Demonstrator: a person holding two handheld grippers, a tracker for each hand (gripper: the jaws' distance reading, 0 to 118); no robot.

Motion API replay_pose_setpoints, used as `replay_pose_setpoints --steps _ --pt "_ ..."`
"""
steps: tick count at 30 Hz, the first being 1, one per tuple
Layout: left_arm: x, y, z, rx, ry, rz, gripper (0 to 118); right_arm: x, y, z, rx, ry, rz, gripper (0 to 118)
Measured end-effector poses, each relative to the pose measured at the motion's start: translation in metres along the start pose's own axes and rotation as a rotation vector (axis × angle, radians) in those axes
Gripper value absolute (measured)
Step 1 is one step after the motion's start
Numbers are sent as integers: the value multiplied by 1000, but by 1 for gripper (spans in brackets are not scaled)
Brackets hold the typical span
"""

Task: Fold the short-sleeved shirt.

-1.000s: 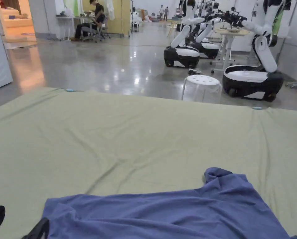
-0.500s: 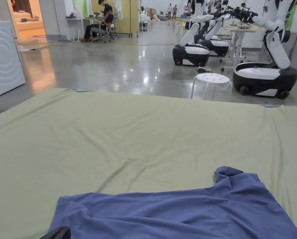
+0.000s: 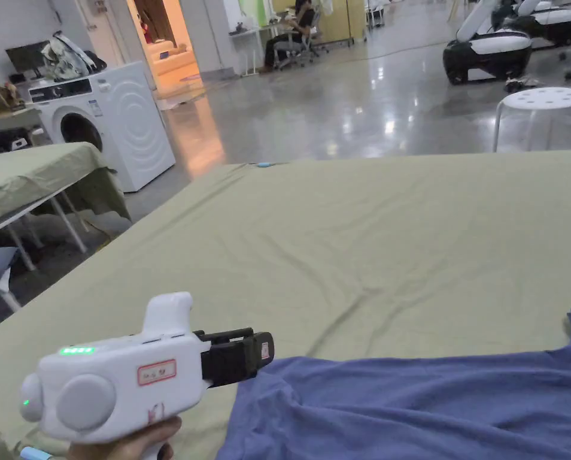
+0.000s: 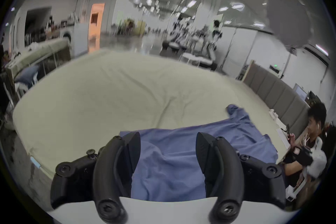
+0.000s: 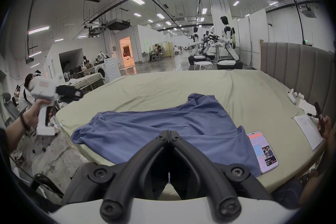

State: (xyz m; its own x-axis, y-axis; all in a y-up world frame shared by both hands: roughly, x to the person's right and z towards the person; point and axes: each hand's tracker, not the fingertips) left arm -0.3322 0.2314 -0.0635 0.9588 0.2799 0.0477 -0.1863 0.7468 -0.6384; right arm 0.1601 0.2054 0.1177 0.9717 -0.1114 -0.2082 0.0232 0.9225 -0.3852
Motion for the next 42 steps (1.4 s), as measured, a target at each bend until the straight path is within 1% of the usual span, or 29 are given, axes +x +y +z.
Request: replay_pose_setpoints --steps 2,4,6,9,11,13,14,15,16,17,18,20,21,22,23,24,25,26,28,30,31,32,34,36,37,38,39,40,42 --pt "-15 14 -40 -89 19 17 63 5 -3 -2 -15 -12 -5 0" --pt "-30 22 -80 -186 90 82 62 14 -6 -4 -36 -9 -46 0" --pt "-40 25 -104 -228 125 96 62 19 -9 -4 -41 -25 -70 0" --pt "-49 21 -132 -288 181 116 61 27 -13 -5 -59 -34 -101 0" --pt "-52 21 -144 -315 193 153 57 29 -14 -5 -74 -35 -111 0" --pt "-44 14 -152 -330 187 143 55 29 -15 -5 -86 -43 -110 0" --pt "-41 12 -155 -345 208 102 47 29 -16 -5 -88 -46 -108 0" --pt "-37 10 -160 -335 264 38 31 29 -16 -5 -92 -48 -108 0" --pt "-34 6 -161 -352 259 -3 21 29 -16 -7 -96 -48 -110 0" --pt "-34 9 -160 -346 237 40 9 29 -16 -9 -100 -48 -112 0" --pt "-31 10 -163 -384 207 91 6 31 -16 -10 -105 -45 -114 0" --pt "-24 6 -165 -383 257 7 6 35 -9 -18 -114 -44 -113 0" --pt "-23 6 -166 -384 258 9 6 39 -2 -24 -115 -42 -112 0" --pt "-24 6 -166 -384 258 14 6 45 5 -31 -113 -40 -113 5" --pt "-25 7 -166 -396 258 8 6 54 16 -42 -113 -33 -122 21" --pt "-27 6 -170 -404 254 -5 6 67 33 -61 -139 -4 -145 57" --pt "-29 8 -169 -386 266 -20 6 78 47 -80 -152 4 -154 82" --pt "-30 9 -169 -390 265 -17 6 90 61 -101 -189 5 -169 86" --pt "-25 8 -168 -397 264 -20 6 118 87 -147 -262 10 -189 86" --pt "-23 9 -167 -423 257 -25 6 148 102 -207 -393 28 -202 89" --pt "-22 10 -167 -429 257 -28 6 159 104 -230 -437 -10 -205 89" --pt "-27 10 -171 -435 258 -32 6 171 103 -257 -502 -80 -211 89" --pt "-28 11 -172 -440 256 -33 6 192 99 -297 -599 -134 -220 89" --pt "-27 10 -175 -446 256 -49 6 200 95 -327 -652 -204 -166 87" --pt "-27 10 -175 -447 256 -53 6 201 93 -337 -685 -218 -132 71" --pt "-27 9 -175 -450 252 -40 6 202 89 -344 -715 -233 -111 43" --pt "-28 9 -175 -448 251 -38 6 198 83 -350 -749 -249 -107 23" --pt "-38 11 -186 -448 249 -39 6 195 79 -352 -763 -241 -94 23" --pt "-47 13 -193 -448 242 -34 6 180 73 -344 -708 -265 9 20"
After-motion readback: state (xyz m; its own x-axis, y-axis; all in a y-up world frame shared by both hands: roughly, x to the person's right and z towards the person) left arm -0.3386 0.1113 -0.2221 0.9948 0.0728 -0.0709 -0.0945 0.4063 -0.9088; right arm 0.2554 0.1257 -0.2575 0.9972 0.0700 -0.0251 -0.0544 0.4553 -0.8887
